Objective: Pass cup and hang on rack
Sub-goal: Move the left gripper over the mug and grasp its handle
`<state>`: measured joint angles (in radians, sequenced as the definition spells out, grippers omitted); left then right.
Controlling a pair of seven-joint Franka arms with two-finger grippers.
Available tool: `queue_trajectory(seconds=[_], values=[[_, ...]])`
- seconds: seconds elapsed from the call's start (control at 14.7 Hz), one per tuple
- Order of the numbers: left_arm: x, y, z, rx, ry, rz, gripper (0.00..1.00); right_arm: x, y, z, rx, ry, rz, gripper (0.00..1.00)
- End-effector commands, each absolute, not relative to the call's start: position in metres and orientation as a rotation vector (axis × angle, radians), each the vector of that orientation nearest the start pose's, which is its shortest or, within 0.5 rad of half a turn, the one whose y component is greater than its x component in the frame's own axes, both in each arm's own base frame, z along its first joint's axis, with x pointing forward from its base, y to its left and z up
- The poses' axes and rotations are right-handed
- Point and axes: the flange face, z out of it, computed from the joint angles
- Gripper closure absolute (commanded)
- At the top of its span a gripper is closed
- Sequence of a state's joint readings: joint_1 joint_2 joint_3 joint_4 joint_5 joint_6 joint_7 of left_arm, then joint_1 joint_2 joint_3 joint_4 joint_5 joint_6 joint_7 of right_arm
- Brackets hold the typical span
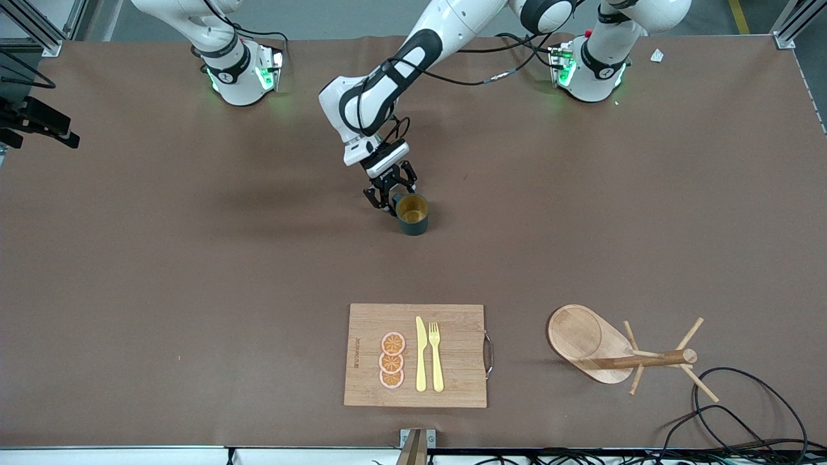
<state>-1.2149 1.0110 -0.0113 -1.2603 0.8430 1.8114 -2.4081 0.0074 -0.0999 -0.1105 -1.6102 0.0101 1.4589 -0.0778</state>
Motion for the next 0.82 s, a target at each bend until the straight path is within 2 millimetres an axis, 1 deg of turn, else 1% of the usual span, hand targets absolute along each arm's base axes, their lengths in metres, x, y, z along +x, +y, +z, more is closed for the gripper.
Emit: queue_trajectory(seconds=[0.0, 0.14, 0.34, 0.48, 0.54, 0.75], values=[[0.2954, -0.6473, 0.1405, -2.455, -1.005, -1.203, 0.31, 0.5028, -0.0539, 0.6622, -3.126, 0.037, 0.054, 0.00], [0.2946, -0.6479, 0.1413, -2.457, -1.008, -1.198, 0.39, 0.5028, -0.0526, 0.6628, -3.127, 0.032, 0.055, 0.00], [0.2875, -0.6527, 0.1459, -2.474, -1.004, -1.193, 0.49, 0.5027, -0.0528, 0.6663, -3.130, 0.035, 0.043, 0.00], [0.2874, -0.6529, 0.1459, -2.476, -1.004, -1.192, 0.60, 0.5026, -0.0527, 0.6662, -3.130, 0.035, 0.045, 0.00], [0.2876, -0.6529, 0.1470, -2.475, -1.006, -1.193, 0.67, 0.5022, -0.0527, 0.6659, -3.129, 0.035, 0.050, 0.00], [0.2877, -0.6532, 0.1481, -2.476, -1.007, -1.193, 0.82, 0.5016, -0.0542, 0.6655, -3.129, 0.038, 0.057, 0.00]])
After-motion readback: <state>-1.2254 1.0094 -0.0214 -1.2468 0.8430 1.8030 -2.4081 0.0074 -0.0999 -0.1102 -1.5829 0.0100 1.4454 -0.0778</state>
